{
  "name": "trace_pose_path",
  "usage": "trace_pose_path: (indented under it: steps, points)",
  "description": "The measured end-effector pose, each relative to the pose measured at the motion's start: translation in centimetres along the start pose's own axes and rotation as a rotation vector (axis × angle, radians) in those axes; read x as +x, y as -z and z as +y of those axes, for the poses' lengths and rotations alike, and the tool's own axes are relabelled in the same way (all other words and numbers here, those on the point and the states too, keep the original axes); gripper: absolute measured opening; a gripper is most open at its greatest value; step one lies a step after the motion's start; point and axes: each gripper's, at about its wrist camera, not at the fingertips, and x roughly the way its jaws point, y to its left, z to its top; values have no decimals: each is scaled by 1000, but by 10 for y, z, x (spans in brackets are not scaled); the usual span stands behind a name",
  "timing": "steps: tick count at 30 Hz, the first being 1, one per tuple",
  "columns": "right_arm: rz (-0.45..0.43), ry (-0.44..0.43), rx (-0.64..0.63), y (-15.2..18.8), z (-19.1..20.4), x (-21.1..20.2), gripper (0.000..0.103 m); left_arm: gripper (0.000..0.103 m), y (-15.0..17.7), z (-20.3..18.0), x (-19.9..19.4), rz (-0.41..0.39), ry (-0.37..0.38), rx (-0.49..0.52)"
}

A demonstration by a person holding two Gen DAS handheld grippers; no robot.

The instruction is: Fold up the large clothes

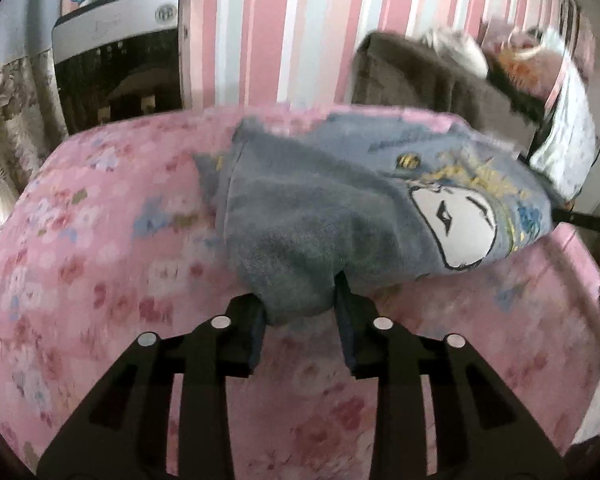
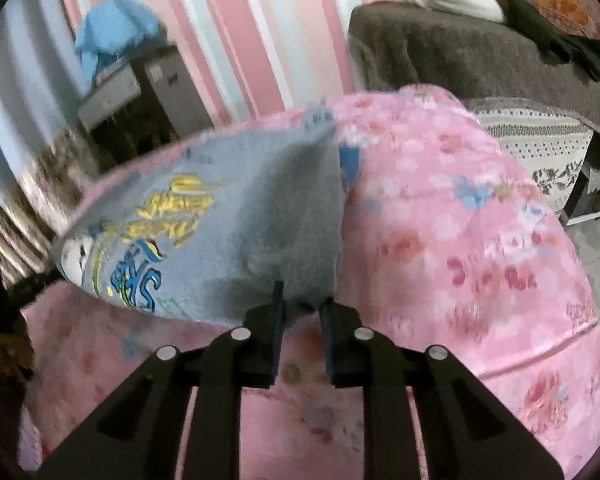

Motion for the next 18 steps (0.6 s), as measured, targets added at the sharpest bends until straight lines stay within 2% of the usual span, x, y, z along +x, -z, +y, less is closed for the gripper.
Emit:
trace_pose_path:
  steps: [2, 3, 4, 6, 7, 11, 13, 16, 18]
  points:
    - [10, -4, 8, 4, -4, -1, 29, 37, 8, 0, 4, 29, -25, 3]
    - [1, -10, 6, 6, -6, -8, 32, 42, 11, 1, -2, 11, -40, -1]
    - [-12, -12, -4, 5, -7, -15, 34, 59, 12, 2, -9, -7, -57, 1]
    - [-56, 19, -36, -1, -9, -31, 46, 74, 9, 6, -27, -53, -93, 8]
    - [-73, 33, -45, -5, -9, -37, 48, 78, 4, 7, -34, -68, -104, 7]
    - [-138, 45, -18, -42, -15, -46, 50, 88, -34, 8, -43, -118, -128, 8]
    - [-138, -2, 9, -62, -9, -39, 50, 89, -55, 0, -36, -116, -114, 9]
    - [-82, -76, -32, -80, 19, -12, 50, 91, -88, -25, -14, -100, -90, 33]
    - [-37, -71, -60, -85, 36, 13, 53, 93, -102, -45, 4, -84, -40, 55]
